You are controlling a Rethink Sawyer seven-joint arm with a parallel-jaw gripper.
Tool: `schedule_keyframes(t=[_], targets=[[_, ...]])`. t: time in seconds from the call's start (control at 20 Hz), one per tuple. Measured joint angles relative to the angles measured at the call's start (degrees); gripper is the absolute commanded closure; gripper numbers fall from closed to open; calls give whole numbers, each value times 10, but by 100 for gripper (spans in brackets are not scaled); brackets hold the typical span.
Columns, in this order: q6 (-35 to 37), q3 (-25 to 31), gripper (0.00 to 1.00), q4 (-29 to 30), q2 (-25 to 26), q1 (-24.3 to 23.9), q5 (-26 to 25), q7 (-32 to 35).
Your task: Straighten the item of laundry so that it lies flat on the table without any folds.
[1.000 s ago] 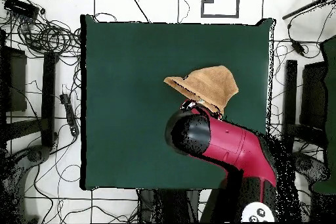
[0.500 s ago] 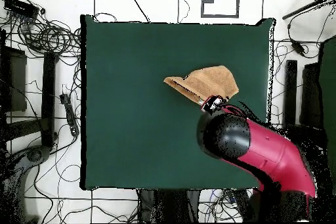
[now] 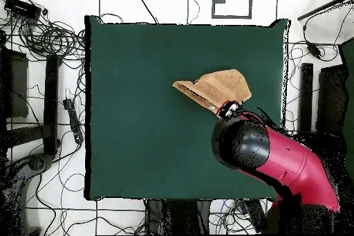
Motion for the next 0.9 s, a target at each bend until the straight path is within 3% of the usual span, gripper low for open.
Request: schedule_keyframes(t=[0.9], targets=[[-77,1,0,0,57,7,-20,0]])
